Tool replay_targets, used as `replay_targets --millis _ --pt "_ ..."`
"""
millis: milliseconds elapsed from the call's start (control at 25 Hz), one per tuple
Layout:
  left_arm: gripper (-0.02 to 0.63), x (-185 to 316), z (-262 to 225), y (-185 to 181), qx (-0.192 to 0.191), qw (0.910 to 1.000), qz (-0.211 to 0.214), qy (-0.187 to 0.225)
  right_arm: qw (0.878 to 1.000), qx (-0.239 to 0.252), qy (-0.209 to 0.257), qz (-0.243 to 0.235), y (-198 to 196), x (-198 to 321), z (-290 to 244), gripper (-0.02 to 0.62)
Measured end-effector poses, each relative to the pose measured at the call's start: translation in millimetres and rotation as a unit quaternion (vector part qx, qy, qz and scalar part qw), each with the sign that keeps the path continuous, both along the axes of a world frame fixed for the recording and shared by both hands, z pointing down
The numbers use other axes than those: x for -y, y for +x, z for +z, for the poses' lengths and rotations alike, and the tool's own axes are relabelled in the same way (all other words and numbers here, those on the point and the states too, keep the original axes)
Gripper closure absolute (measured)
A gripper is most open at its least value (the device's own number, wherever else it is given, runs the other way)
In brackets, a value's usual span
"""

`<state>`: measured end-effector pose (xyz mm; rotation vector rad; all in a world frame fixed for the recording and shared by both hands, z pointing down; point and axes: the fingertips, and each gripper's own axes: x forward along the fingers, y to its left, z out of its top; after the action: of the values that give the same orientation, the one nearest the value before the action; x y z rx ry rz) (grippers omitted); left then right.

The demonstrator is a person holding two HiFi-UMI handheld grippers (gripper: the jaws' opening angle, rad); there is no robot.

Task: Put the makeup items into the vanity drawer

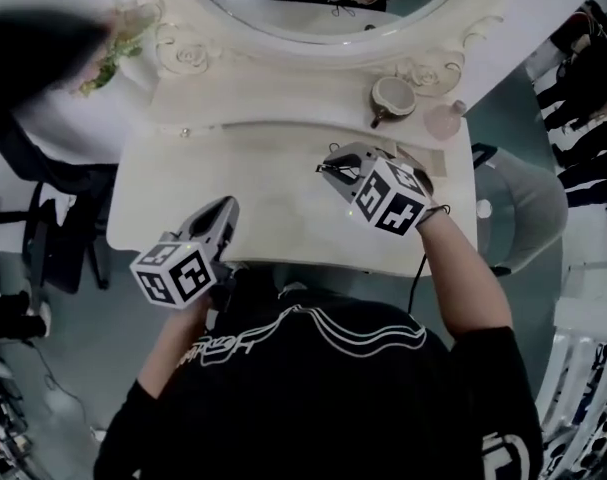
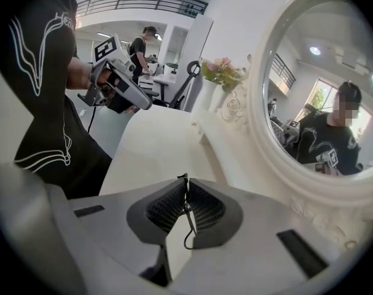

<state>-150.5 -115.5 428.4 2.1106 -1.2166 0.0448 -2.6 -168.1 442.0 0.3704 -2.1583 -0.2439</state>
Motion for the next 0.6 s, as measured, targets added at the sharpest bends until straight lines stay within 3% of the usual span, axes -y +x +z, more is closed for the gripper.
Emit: replay_targets --millis 240,600 --pt "0.578 9.9 -1.1 34.7 0.0 0.9993 0.039 0.0 0.998 -0.01 0.002 0.059 66.2 7.3 -5.1 0.552" --pt "0.578 18.2 5.9 51.2 0.006 0.9981 0.06 -0.012 0.995 -0.036 -0.047 0.083 142.3 13.8 1.6 0.552"
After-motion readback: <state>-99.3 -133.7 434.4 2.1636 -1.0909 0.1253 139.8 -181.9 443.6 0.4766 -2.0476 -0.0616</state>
